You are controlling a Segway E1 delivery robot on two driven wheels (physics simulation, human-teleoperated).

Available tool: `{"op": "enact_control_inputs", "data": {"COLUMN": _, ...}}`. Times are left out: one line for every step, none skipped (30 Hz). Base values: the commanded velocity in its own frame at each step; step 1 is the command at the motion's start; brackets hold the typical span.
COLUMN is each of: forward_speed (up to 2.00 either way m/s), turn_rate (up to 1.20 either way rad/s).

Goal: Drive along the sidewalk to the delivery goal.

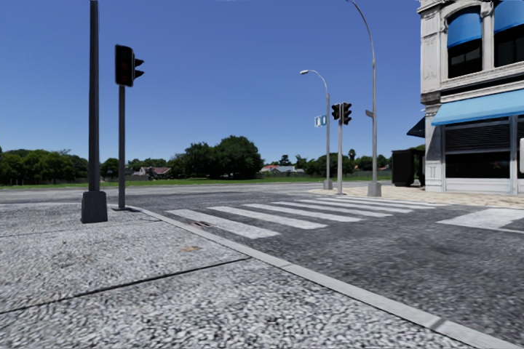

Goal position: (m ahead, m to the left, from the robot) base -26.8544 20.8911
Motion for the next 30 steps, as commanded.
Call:
{"op": "enact_control_inputs", "data": {"forward_speed": 0.92, "turn_rate": 0.68}}
{"op": "enact_control_inputs", "data": {"forward_speed": 0.92, "turn_rate": 0.68}}
{"op": "enact_control_inputs", "data": {"forward_speed": 0.93, "turn_rate": 0.68}}
{"op": "enact_control_inputs", "data": {"forward_speed": 0.93, "turn_rate": 0.68}}
{"op": "enact_control_inputs", "data": {"forward_speed": 0.94, "turn_rate": 0.68}}
{"op": "enact_control_inputs", "data": {"forward_speed": 0.95, "turn_rate": 0.68}}
{"op": "enact_control_inputs", "data": {"forward_speed": 0.96, "turn_rate": 0.68}}
{"op": "enact_control_inputs", "data": {"forward_speed": 0.96, "turn_rate": 0.68}}
{"op": "enact_control_inputs", "data": {"forward_speed": 0.99, "turn_rate": 0.68}}
{"op": "enact_control_inputs", "data": {"forward_speed": 1.06, "turn_rate": 0.68}}
{"op": "enact_control_inputs", "data": {"forward_speed": 1.09, "turn_rate": 0.68}}
{"op": "enact_control_inputs", "data": {"forward_speed": 1.12, "turn_rate": 0.68}}
{"op": "enact_control_inputs", "data": {"forward_speed": 1.13, "turn_rate": 0.68}}
{"op": "enact_control_inputs", "data": {"forward_speed": 1.13, "turn_rate": 0.68}}
{"op": "enact_control_inputs", "data": {"forward_speed": 1.13, "turn_rate": 0.68}}
{"op": "enact_control_inputs", "data": {"forward_speed": 1.13, "turn_rate": 0.68}}
{"op": "enact_control_inputs", "data": {"forward_speed": 1.16, "turn_rate": 0.68}}
{"op": "enact_control_inputs", "data": {"forward_speed": 1.2, "turn_rate": 0.68}}
{"op": "enact_control_inputs", "data": {"forward_speed": 1.23, "turn_rate": 0.68}}
{"op": "enact_control_inputs", "data": {"forward_speed": 1.24, "turn_rate": 0.68}}
{"op": "enact_control_inputs", "data": {"forward_speed": 1.25, "turn_rate": 0.68}}
{"op": "enact_control_inputs", "data": {"forward_speed": 1.26, "turn_rate": 0.68}}
{"op": "enact_control_inputs", "data": {"forward_speed": 1.26, "turn_rate": 0.68}}
{"op": "enact_control_inputs", "data": {"forward_speed": 1.29, "turn_rate": 0.68}}
{"op": "enact_control_inputs", "data": {"forward_speed": 1.32, "turn_rate": 0.68}}
{"op": "enact_control_inputs", "data": {"forward_speed": 1.34, "turn_rate": 0.68}}
{"op": "enact_control_inputs", "data": {"forward_speed": 1.37, "turn_rate": 0.68}}
{"op": "enact_control_inputs", "data": {"forward_speed": 1.42, "turn_rate": 0.68}}
{"op": "enact_control_inputs", "data": {"forward_speed": 1.47, "turn_rate": 0.68}}
{"op": "enact_control_inputs", "data": {"forward_speed": 1.5, "turn_rate": 0.68}}
